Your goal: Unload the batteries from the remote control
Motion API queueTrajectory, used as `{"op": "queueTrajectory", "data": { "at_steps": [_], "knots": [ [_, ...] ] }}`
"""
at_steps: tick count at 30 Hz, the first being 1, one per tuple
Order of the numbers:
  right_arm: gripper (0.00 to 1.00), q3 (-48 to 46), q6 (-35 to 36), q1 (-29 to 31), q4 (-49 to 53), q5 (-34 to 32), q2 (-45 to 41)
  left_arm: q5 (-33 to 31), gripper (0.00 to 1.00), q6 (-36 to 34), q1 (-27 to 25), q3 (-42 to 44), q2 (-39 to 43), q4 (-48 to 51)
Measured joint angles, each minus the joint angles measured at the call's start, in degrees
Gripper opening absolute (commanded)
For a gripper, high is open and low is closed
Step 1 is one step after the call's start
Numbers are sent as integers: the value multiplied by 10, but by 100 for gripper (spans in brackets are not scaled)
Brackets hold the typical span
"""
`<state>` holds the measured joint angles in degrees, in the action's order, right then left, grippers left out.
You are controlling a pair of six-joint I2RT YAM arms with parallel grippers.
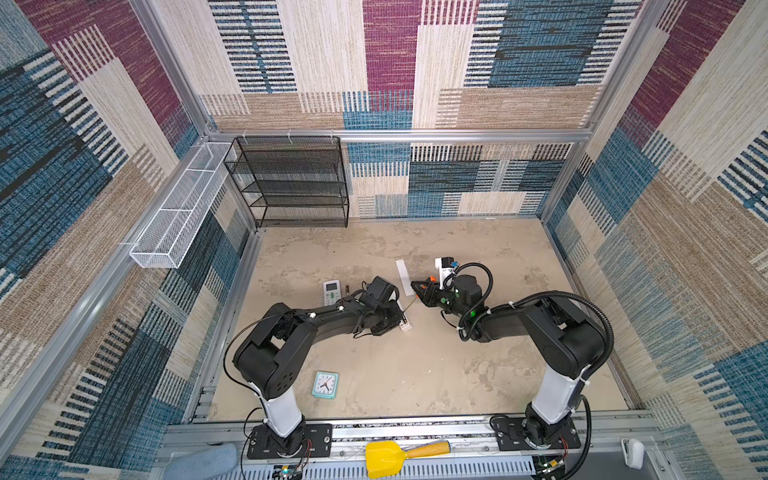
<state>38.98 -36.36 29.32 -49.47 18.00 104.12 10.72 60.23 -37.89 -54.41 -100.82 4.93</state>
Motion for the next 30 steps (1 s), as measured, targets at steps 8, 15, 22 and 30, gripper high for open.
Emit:
{"op": "queueTrajectory", "data": {
  "at_steps": [8,15,22,30],
  "knots": [
    [0,0,-40,-15,18,11,-3,2,0,-2,0,-3,-4,-4],
    [0,2,-24,-17,69,-1,-33,2,0,-4,0,-3,-5,-4],
    [0,14,51,-16,138,-56,-75,1,9,-4,0,-6,-4,-1],
    [0,3,91,10,152,-79,-97,0,28,-5,0,-17,-3,5]
  ]
}}
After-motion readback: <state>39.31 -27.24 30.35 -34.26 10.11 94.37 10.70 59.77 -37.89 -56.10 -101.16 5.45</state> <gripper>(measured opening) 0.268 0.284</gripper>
